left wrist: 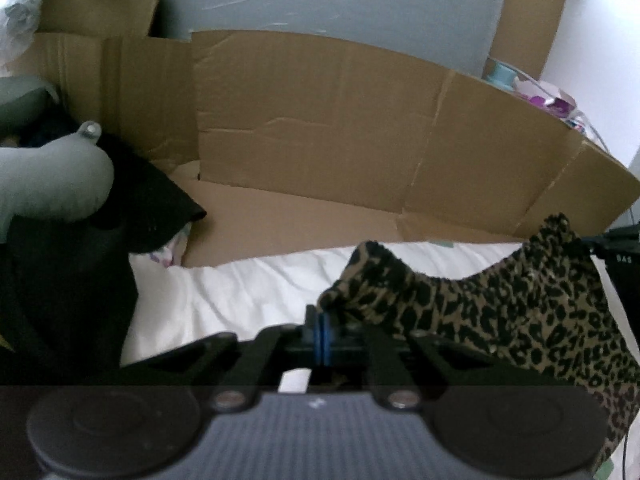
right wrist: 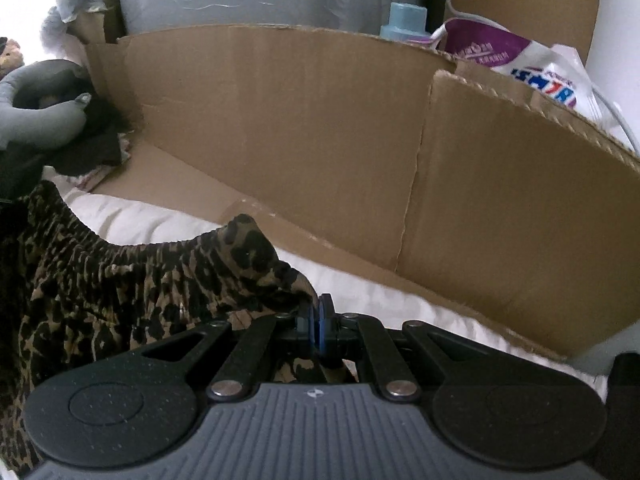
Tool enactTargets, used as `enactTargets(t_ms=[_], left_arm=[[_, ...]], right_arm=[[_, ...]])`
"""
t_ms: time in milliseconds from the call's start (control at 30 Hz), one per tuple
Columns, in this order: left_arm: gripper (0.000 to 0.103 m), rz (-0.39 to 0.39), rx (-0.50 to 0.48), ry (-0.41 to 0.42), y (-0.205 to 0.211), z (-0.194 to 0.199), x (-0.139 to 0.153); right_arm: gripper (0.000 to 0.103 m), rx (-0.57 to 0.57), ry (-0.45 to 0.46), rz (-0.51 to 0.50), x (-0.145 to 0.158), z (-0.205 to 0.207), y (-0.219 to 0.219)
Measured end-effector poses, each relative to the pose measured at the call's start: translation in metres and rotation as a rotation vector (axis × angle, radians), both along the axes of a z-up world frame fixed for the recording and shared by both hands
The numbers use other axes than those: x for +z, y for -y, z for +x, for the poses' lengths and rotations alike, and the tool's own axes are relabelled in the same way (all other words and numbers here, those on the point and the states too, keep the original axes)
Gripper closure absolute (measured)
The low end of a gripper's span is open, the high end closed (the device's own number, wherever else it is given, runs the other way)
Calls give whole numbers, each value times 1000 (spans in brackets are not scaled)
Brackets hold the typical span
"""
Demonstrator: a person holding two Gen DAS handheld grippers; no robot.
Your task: Fold clothes
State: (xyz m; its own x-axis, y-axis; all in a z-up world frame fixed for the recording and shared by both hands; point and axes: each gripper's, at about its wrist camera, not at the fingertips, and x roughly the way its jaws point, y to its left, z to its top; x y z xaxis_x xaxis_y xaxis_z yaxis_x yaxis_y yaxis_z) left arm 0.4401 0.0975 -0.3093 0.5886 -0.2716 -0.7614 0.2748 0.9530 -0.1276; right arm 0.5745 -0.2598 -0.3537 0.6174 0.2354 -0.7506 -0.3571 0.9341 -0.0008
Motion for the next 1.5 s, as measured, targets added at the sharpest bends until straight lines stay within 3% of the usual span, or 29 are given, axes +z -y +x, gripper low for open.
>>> enactTargets(t_ms=[467, 533, 567, 633, 667, 767, 800, 1067, 1333, 1500], left_arm=[[101, 34, 31, 21, 7, 47, 4], [100, 96, 44, -8, 14, 54, -7], [93, 144, 55, -13, 17, 55, -12], [90, 234, 76, -22, 24, 58, -21], [84, 203, 85, -30, 21, 56, -20], [63, 141, 101, -39, 15, 47, -13], [62, 138, 99, -35, 16, 42, -9], [62, 95, 91, -8, 23, 0, 23], [61, -29, 99, -48, 29, -69, 40], [58, -39, 81, -60, 22, -113, 45]], right_arm=[[103, -56, 17, -41, 4, 37, -15], [102, -81, -3, -41, -1, 44, -15], [101, -102, -21, -41, -6, 47, -14], [94, -143, -63, -36, -15, 52, -11], [94, -160, -64, -30, -16, 51, -8], [70, -199, -51, -8, -12, 41, 1], [64, -201, -45, 2, -9, 37, 4], [63, -172, -32, 59, 24, -12, 21], [63, -164, -34, 91, 52, -79, 48], [63, -179, -53, 115, 55, -123, 63]])
